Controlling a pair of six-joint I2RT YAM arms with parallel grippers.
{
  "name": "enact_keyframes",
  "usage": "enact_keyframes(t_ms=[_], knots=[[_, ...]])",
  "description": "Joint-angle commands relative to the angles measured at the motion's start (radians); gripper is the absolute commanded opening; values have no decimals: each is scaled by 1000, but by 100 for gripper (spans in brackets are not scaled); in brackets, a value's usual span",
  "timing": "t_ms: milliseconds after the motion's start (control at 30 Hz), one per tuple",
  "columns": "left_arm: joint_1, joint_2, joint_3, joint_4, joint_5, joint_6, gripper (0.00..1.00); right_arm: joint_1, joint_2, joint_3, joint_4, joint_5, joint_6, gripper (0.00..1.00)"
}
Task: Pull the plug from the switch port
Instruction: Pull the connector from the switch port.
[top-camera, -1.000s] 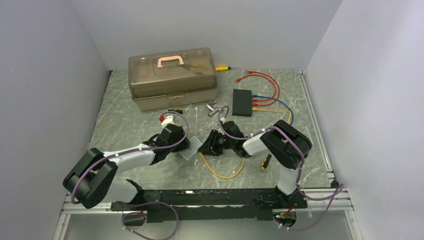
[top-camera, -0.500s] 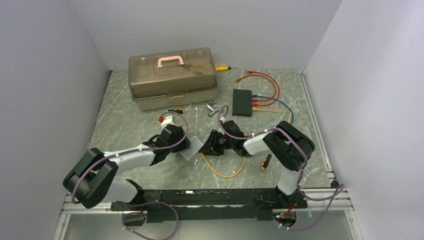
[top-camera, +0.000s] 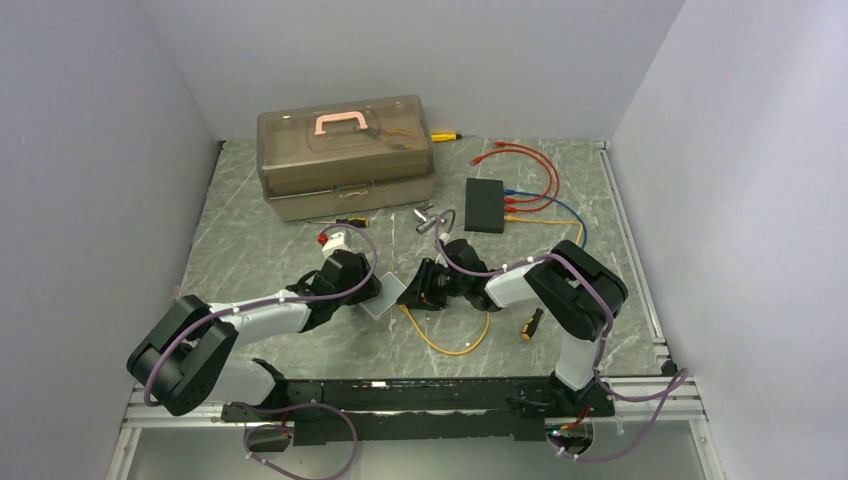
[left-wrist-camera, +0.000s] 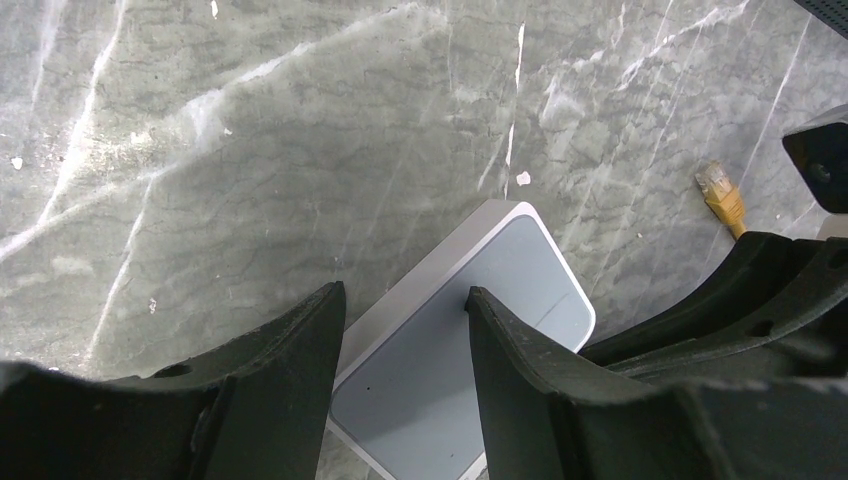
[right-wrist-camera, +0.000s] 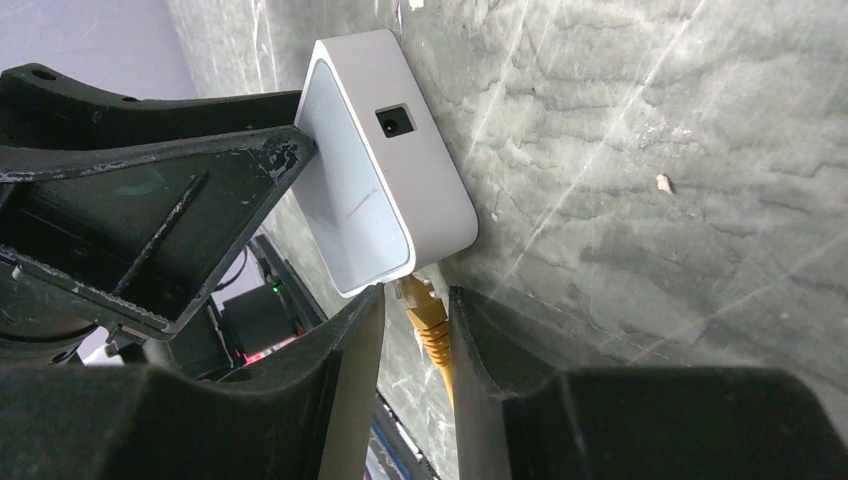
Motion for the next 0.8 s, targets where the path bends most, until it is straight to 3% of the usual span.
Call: enact_keyframes(t_ms=[0, 533, 767], knots=[[-22, 28, -27, -36, 22, -12, 54, -1, 32, 33, -17, 29, -12, 32], [-46, 52, -13, -38, 15, -16, 54, -7, 40, 30, -9, 19, -19, 23], [-59, 51, -17, -35, 11, -25, 54, -7, 55, 39, -6, 2, -29, 6]])
